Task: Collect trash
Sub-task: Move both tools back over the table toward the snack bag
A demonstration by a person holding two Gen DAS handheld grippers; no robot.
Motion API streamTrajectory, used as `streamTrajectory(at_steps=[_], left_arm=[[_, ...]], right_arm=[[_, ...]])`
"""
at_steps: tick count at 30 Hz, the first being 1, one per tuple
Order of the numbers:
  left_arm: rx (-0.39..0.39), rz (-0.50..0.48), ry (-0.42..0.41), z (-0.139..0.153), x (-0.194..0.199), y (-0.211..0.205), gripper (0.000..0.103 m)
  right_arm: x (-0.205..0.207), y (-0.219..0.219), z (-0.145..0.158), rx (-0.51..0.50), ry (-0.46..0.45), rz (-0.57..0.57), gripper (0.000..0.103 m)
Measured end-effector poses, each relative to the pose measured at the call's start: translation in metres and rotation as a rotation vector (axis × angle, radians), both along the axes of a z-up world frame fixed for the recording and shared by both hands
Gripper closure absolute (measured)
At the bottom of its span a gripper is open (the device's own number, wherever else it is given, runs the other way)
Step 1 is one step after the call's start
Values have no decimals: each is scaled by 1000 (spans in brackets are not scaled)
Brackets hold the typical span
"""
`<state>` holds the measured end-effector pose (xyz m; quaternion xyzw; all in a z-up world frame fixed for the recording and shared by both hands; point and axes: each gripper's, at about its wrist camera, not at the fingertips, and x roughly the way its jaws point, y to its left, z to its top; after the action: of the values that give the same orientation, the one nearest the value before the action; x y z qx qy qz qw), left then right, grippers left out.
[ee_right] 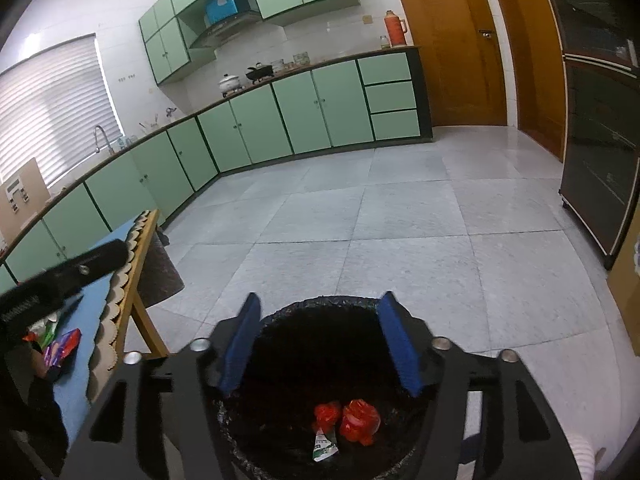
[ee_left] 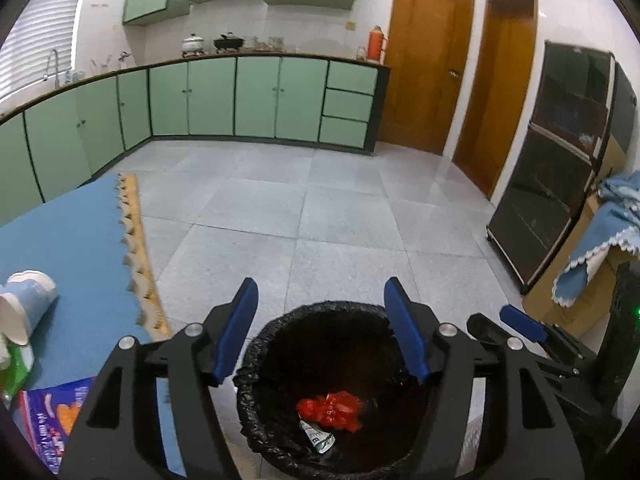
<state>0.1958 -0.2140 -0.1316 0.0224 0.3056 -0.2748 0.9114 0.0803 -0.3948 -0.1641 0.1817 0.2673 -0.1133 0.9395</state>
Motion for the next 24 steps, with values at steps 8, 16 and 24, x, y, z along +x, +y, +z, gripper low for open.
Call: streamTrajectory(at_steps=[8, 16, 24], left_arm=[[6, 137, -116, 36, -24, 73, 23], [43, 328, -135, 45, -46, 164, 20], [59, 503, -119, 43, -67, 236, 20]], right_arm=[[7, 42, 29, -5, -66, 111, 12], [26, 116, 52, -30, -99, 325, 10], [40, 190, 49, -63, -81, 503, 10]])
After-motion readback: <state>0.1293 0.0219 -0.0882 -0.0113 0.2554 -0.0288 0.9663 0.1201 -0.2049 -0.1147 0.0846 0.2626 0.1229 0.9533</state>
